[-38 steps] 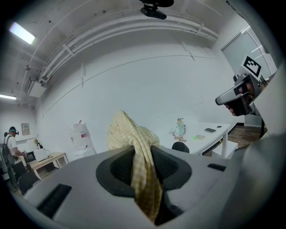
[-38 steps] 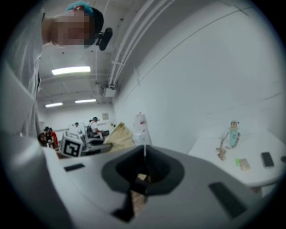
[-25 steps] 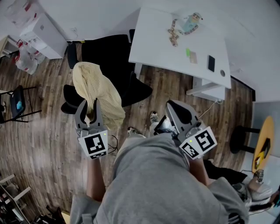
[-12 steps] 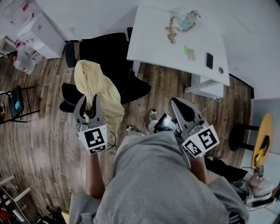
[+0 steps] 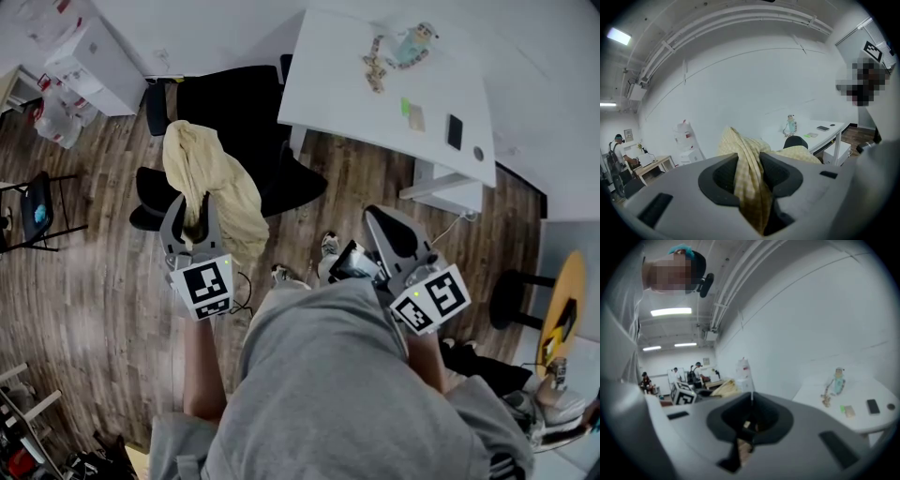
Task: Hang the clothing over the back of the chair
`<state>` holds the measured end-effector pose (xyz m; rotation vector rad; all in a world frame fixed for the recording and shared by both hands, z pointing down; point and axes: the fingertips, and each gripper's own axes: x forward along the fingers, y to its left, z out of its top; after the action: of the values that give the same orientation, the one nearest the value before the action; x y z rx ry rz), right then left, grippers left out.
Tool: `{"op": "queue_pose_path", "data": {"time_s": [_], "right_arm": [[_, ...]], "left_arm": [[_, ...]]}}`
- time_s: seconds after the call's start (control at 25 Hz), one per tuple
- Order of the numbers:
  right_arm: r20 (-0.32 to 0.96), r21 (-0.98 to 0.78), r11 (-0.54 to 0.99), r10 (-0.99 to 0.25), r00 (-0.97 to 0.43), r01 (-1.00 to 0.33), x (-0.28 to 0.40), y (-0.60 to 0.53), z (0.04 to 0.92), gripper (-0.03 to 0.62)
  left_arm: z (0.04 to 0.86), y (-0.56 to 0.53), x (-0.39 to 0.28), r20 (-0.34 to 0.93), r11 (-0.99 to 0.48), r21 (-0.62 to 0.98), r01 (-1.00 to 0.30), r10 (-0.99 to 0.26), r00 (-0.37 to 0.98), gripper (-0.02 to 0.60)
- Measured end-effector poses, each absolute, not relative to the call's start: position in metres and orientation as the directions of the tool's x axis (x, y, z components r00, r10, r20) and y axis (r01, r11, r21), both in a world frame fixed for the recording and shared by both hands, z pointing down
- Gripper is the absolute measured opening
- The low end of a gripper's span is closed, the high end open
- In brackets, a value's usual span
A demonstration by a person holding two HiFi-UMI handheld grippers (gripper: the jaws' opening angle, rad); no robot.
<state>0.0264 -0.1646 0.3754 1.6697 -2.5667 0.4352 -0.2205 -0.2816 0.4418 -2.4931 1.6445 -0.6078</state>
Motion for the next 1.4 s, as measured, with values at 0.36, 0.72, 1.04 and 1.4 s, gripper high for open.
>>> {"op": "queue_pose_path", "data": {"time_s": [0.36, 0.72, 1.04, 1.4], "right_arm": [[0.196, -0.213, 0.405, -0.874, -0.445, -0.889, 0.019, -0.163, 0.379, 0.035], [0.195, -0.207, 0.416, -0.870, -0.454, -0.886, 0.017, -0.159, 0.379, 0.035], [0.190, -0.203, 0.438, -0.859, -0.475, -0.875, 0.012, -0.158, 0.377, 0.035], [0.191, -0.206, 0.462, -0.846, -0.498, -0.863, 0.009, -0.158, 0.379, 0.035]], "left_arm": [[0.446, -0.288, -0.222, 0.328, -0.422, -0.276, -0.864, -0.886, 0.328, 0.176], [0.444, -0.292, -0.230, 0.331, -0.395, -0.304, -0.867, -0.897, 0.293, 0.247], [0.443, -0.290, -0.232, 0.303, -0.357, -0.311, -0.881, -0.916, 0.264, 0.258], [0.437, -0.287, -0.235, 0.293, -0.343, -0.363, -0.866, -0.925, 0.243, 0.283]]}}
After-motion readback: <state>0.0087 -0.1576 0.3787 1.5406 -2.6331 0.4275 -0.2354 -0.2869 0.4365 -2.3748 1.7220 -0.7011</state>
